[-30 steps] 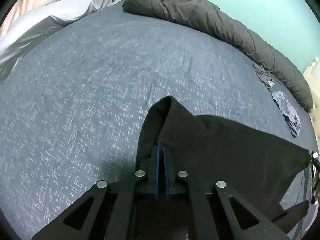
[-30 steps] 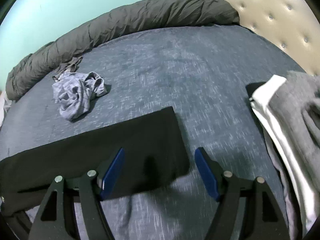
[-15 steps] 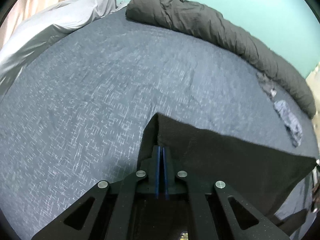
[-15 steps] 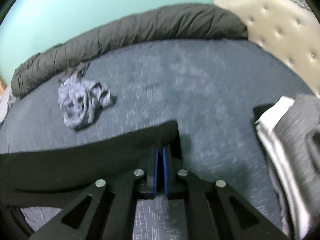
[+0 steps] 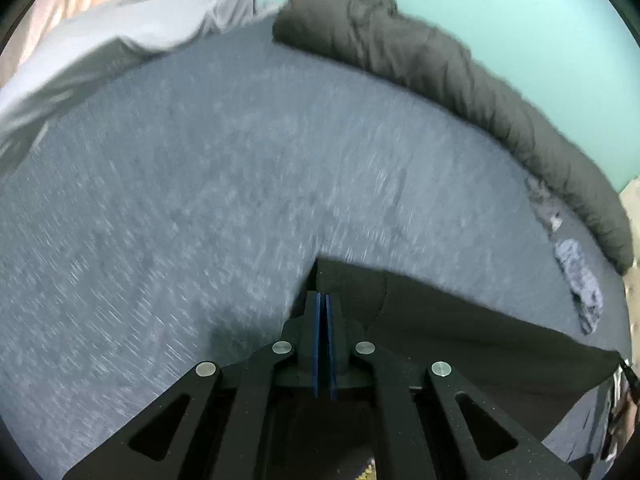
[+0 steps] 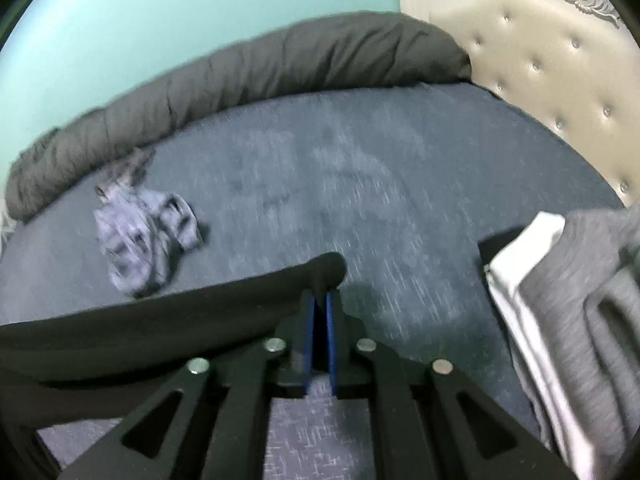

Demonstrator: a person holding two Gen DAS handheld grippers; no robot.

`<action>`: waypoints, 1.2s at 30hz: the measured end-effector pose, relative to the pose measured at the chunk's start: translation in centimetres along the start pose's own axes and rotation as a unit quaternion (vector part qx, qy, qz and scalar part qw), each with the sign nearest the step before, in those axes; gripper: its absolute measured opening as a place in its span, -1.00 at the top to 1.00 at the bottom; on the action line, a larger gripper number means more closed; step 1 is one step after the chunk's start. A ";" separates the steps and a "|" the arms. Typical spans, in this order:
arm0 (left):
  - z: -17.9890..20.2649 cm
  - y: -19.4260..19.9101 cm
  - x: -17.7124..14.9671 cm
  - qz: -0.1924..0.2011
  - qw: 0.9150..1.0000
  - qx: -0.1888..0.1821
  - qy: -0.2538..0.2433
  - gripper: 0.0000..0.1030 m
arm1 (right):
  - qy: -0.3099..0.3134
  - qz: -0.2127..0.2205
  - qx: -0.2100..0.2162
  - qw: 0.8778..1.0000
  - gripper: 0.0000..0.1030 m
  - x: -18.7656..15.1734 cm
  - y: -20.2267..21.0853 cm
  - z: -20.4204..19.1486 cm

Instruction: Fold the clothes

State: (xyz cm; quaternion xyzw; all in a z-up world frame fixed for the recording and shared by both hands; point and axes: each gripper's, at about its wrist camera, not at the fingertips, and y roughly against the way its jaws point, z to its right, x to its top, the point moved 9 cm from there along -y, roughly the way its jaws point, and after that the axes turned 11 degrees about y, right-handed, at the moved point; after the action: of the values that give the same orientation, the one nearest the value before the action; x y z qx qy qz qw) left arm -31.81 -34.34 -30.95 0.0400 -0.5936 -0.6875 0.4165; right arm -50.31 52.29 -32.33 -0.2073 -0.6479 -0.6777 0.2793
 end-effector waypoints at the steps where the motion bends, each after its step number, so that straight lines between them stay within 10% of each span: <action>1: 0.1 -0.8 -0.6 -0.008 1.000 0.010 -0.009 0.87 | 0.003 -0.007 -0.010 1.000 0.65 -0.6 -0.6 -0.1; 5: -0.1 -2.5 -2.7 -0.033 0.998 0.027 -0.035 0.69 | 0.002 -0.017 0.008 1.000 0.05 -2.2 -0.9 -0.6; 12: -1.9 -1.4 -5.1 -0.038 0.998 0.032 -0.046 0.23 | -0.022 -0.027 0.038 0.999 -0.07 -4.9 -0.1 -0.5; 36: -7.2 10.2 -19.6 -0.089 0.994 -0.070 0.009 -0.27 | -0.028 -0.056 0.165 0.984 -0.31 -17.2 13.7 -4.7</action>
State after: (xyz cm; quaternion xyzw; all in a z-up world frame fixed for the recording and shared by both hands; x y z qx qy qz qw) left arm -9.83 -27.28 -33.01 0.0697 -0.5346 -0.7609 0.3610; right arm -28.00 49.46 -33.31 -0.1408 -0.7689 -0.5699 0.2535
